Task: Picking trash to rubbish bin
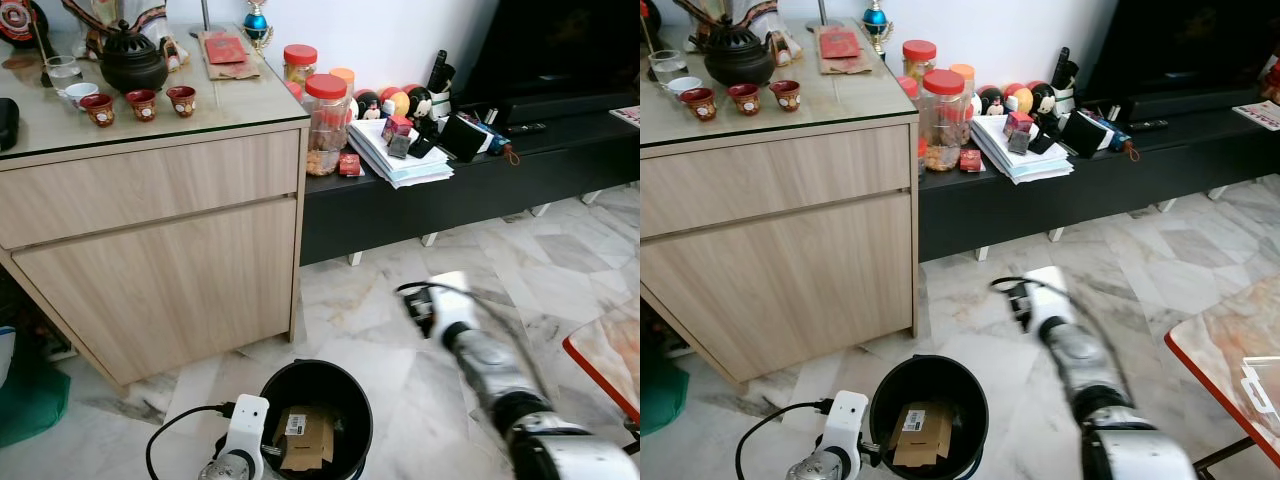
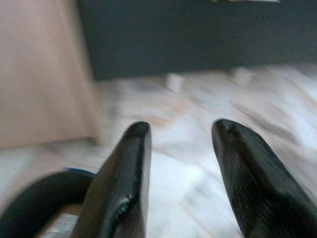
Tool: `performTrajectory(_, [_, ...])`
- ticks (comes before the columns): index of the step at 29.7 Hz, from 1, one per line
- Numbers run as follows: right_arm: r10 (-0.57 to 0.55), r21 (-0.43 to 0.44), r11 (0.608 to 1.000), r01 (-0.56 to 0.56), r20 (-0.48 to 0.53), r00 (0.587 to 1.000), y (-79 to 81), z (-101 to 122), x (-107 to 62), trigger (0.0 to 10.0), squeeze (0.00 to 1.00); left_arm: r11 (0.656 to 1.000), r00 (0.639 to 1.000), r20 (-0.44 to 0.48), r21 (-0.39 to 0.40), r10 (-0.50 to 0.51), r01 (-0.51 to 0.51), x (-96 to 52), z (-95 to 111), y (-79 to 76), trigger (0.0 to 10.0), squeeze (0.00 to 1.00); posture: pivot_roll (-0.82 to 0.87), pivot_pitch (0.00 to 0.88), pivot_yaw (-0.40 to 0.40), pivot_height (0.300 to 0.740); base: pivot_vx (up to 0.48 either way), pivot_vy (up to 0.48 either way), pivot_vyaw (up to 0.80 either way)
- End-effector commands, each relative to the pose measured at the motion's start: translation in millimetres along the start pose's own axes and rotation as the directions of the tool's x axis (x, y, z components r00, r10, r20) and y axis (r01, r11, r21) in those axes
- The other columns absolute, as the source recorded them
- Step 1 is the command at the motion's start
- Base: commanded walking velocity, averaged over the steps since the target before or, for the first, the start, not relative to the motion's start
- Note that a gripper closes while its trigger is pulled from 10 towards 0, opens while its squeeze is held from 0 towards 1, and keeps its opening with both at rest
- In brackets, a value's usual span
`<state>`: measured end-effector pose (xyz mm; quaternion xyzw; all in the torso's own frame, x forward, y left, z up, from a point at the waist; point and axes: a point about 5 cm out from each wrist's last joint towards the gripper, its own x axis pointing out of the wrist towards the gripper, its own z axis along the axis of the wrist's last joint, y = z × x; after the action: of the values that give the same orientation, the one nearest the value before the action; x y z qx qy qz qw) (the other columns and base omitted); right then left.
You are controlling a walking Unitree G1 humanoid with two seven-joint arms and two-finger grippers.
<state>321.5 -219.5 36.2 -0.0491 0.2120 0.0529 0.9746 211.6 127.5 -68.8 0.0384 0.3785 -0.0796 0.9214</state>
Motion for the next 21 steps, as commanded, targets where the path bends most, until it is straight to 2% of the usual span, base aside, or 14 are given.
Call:
performTrajectory(1, [-0.031,0.033,0.999,0.032,-0.022,0.999,-4.4,-8,-3.0,10.0,0.0,1.0,1.0,-0.01,0.008,0.007,-0.007,-0.9,-4,-1.6,10.0,0.0,-0.05,0.041,-0.121,0.74,0.0,0.0,0.0])
performTrajectory(2, [-0.053,0.046,0.997,0.055,-0.055,0.997,-11.2,-19,-8.4,10.0,0.0,1.0,1.0,-0.014,0.006,0.017,-0.017,-1.1,-4,0.0,10.0,0.0,-0.06,0.041,-0.118,0.74,0.0,0.0,0.0])
performTrajectory(3, [-0.09,0.07,0.993,0.099,-0.12,0.989,-21.9,-41,-19.8,10.0,0.0,0.999,0.999,-0.02,0.006,0.038,-0.038,-1.7,-6,3.0,10.0,0.0,-0.06,0.041,-0.116,0.74,0.0,0.0,0.0])
performTrajectory(4, [-0.09,0.07,0.993,0.099,-0.12,0.989,-21.9,-41,-19.8,10.0,0.0,0.999,0.999,-0.02,0.006,0.038,-0.038,-1.7,-6,3.0,10.0,0.0,-0.06,0.041,-0.116,0.74,0.0,0.0,0.0])
performTrajectory(6, [-0.114,0.084,0.988,0.129,-0.165,0.98,-27.0,-56,-28.1,10.0,0.0,0.999,0.998,-0.024,0.005,0.053,-0.052,-2.2,-7,5.4,10.0,0.0,-0.06,0.041,-0.113,0.74,0.0,0.0,0.0])
performTrajectory(9, [-0.173,0.147,0.965,0.218,-0.268,0.948,-32.3,-90,-46.2,10.0,0.0,0.997,0.996,-0.034,-0.004,0.078,-0.078,-3.3,-10,9.2,10.0,0.0,-0.06,0.04,-0.107,0.74,0.0,0.0,0.0])
performTrajectory(11, [-0.177,0.164,0.959,0.231,-0.29,0.941,-31.4,-97,-50.0,10.0,0.0,0.996,0.996,-0.035,0.001,0.086,-0.086,-3.6,-11,10.5,10.0,0.0,-0.06,0.039,-0.104,0.74,0.0,0.0,0.0])
performTrajectory(14, [-0.182,0.248,0.929,0.276,-0.344,0.921,-25.9,-116,-60.4,10.0,0.0,0.99,0.989,-0.03,0.007,0.144,-0.144,-5.4,-13,19.2,10.0,0.0,-0.06,0.039,-0.101,0.74,0.0,0.0,0.0])
performTrajectory(19, [-0.169,0.255,0.926,0.277,-0.375,0.911,-20.0,-129,-67.0,10.0,0.0,0.976,0.977,-0.029,-0.045,0.213,-0.214,-7.3,-14,29.9,10.0,0.0,-0.06,0.041,-0.1,0.74,0.0,0.0,0.0])
performTrajectory(21, [-0.153,0.251,0.928,0.276,-0.418,0.895,-14.0,-140,-73.4,10.0,0.0,0.967,0.968,-0.028,-0.048,0.25,-0.251,-9.0,-16,35.9,10.0,0.0,-0.06,0.041,-0.1,0.74,0.0,0.0,0.0])
